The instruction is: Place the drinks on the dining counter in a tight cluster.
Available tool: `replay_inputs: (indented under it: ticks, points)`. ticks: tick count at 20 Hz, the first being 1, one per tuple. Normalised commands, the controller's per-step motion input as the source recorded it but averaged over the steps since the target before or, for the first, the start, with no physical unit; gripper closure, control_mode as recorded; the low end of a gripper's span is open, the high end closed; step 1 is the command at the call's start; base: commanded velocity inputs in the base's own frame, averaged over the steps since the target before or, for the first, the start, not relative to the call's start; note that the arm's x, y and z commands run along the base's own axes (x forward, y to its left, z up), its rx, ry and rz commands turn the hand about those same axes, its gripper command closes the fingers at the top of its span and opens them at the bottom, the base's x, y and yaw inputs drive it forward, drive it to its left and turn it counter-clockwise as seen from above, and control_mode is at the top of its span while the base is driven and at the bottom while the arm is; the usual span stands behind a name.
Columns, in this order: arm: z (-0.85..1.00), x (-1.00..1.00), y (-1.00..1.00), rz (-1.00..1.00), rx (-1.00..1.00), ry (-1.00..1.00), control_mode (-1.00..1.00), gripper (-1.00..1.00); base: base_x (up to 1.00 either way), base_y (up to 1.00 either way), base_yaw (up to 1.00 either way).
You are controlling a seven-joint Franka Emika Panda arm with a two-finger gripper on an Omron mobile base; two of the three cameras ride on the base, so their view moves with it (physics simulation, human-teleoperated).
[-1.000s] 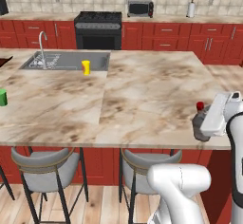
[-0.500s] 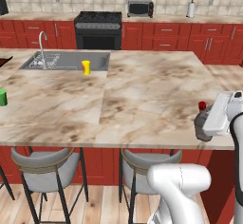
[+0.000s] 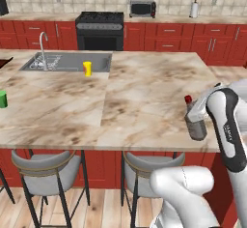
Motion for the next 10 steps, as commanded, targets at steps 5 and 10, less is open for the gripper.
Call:
replay_inputs:
  ticks: [5, 10]
  points:
    - [0.03, 1.00, -0.15, 0.01, -0.02, 0.35, -1.00, 1.00, 0.00, 0.00, 0.00]
    - [-0.03, 1.00, -0.04, -0.04, -0.04, 0.03, -1.00, 1.00, 0.00, 0.00, 0.00]
